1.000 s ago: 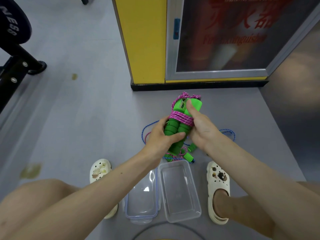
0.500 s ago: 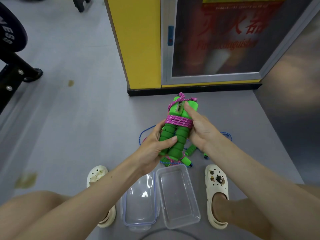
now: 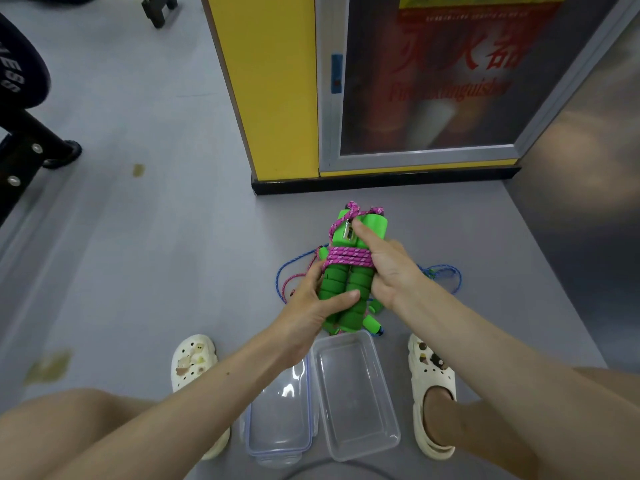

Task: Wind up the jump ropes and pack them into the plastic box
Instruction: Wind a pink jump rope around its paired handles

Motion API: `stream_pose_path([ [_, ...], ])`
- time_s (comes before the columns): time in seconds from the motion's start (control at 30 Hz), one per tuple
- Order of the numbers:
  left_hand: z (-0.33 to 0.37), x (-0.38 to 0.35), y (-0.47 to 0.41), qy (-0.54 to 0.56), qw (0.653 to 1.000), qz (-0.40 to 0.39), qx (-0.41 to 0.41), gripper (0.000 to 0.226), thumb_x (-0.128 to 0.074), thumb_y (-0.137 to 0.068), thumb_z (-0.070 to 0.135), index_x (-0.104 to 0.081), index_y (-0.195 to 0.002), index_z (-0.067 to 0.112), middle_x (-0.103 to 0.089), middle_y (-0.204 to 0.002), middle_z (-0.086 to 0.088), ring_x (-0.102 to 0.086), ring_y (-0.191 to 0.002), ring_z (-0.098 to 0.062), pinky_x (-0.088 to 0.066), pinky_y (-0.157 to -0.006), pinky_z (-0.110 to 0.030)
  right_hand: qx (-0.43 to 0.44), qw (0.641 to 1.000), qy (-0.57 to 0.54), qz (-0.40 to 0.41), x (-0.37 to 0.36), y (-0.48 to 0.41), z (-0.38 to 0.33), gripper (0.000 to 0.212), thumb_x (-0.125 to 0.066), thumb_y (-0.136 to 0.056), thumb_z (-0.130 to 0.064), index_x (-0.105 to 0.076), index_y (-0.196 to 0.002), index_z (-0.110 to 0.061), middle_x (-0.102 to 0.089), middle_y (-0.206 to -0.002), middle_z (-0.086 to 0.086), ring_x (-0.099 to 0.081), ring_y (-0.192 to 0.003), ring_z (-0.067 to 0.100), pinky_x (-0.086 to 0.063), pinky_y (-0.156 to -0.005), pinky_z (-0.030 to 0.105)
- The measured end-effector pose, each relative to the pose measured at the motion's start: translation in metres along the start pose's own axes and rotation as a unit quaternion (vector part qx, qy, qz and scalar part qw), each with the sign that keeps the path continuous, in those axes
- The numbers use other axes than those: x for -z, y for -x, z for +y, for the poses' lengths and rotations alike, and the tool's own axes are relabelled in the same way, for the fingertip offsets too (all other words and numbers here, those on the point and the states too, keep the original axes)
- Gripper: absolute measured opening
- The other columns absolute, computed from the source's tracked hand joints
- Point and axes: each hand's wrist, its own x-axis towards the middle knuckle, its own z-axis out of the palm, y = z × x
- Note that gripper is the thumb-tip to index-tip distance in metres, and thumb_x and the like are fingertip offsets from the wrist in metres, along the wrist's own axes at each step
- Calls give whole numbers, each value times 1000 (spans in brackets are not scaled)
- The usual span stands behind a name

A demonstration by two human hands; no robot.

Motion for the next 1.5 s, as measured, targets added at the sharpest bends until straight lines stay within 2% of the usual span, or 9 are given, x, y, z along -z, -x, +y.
stream_pose_path([
  [0.3, 8, 0, -2, -73, 997, -9, 20, 49, -71, -79, -2, -52, -122, 14, -73, -93, -6, -71, -83, -23, -58, -70, -34, -21, 1000, 16, -2, -1, 2, 10, 47, -72, -81, -29, -61, -116, 0, -68, -107, 23, -69, -79, 32, -59, -67, 46],
  [0.47, 13, 4, -4, -77, 996, -19, 36, 45, -69, -79, -5, -54, -119, 8, -71, -94, -12, -70, -83, -28, -58, -73, -40, -21, 997, 51, -46, 3, 2, 7, 39, -66, -85, -33, -64, -112, -5, -68, -110, 19, -68, -93, 30, -57, -80, 44],
  [0.6, 23, 8, -4, -58, 998, -16, 23, 40, -67, -80, -6, -57, -117, 3, -68, -101, -18, -68, -86, -29, -58, -75, -38, -4, 987, 98, -125, 5, 3, 4, 59, -52, -78, -63, -65, -112, -16, -70, -110, 11, -66, -102, 25, -52, -92, 43],
  [0.73, 31, 7, -3, 14, 999, -23, 19, 44, -72, -73, 0, -58, -115, -3, -68, -94, -18, -69, -77, -27, -57, -64, -34, -33, 969, 149, -193, 12, 3, 13, 93, -5, -81, -77, -61, -117, -13, -70, -98, 8, -67, -64, 10, -52, -63, 26],
  [0.8, 31, 8, -1, 26, 999, -20, 22, 45, -70, -70, 3, -58, -114, -3, -69, -91, -17, -70, -75, -26, -56, -62, -33, -36, 962, 204, -180, 16, 0, 14, 98, -3, -82, -78, -62, -114, -7, -64, -79, 7, -51, -48, 11, -39, -50, 21],
  [1.07, 36, 9, 5, 21, 999, -40, 14, 35, -70, -71, 1, -61, -105, 6, -70, -87, -12, -70, -75, -24, -56, -62, -31, 29, 951, 268, -149, 24, -6, -4, 24, -42, -94, -13, -56, -74, -12, -46, -45, -5, -24, -36, 6, -13, -40, 21],
  [1.23, 38, 10, 6, 16, 1000, -16, 18, 42, -68, -70, 3, -59, -111, 5, -68, -91, -13, -69, -75, -24, -56, -62, -31, 67, 914, 351, -190, 24, -1, -12, 15, -60, -81, 0, -67, -89, -11, -63, -62, -4, -46, -50, 6, -31, -46, 16],
  [1.33, 37, 10, 6, -6, 1000, -20, 21, 42, -69, -71, 3, -58, -111, 7, -70, -91, -12, -69, -79, -26, -56, -64, -32, 133, 891, 405, -158, 23, -1, -8, 17, -64, -81, 3, -71, -84, -12, -72, -74, 1, -64, -71, 13, -55, -76, 33],
  [1.5, 34, 7, 5, -36, 999, 2, 11, 43, -65, -80, -7, -53, -120, 6, -69, -97, -13, -69, -81, -29, -58, -67, -34, 143, 885, 431, -107, 23, -4, -3, 14, -60, -82, 6, -68, -75, -3, -67, -75, 18, -57, -74, 26, -50, -82, 49],
])
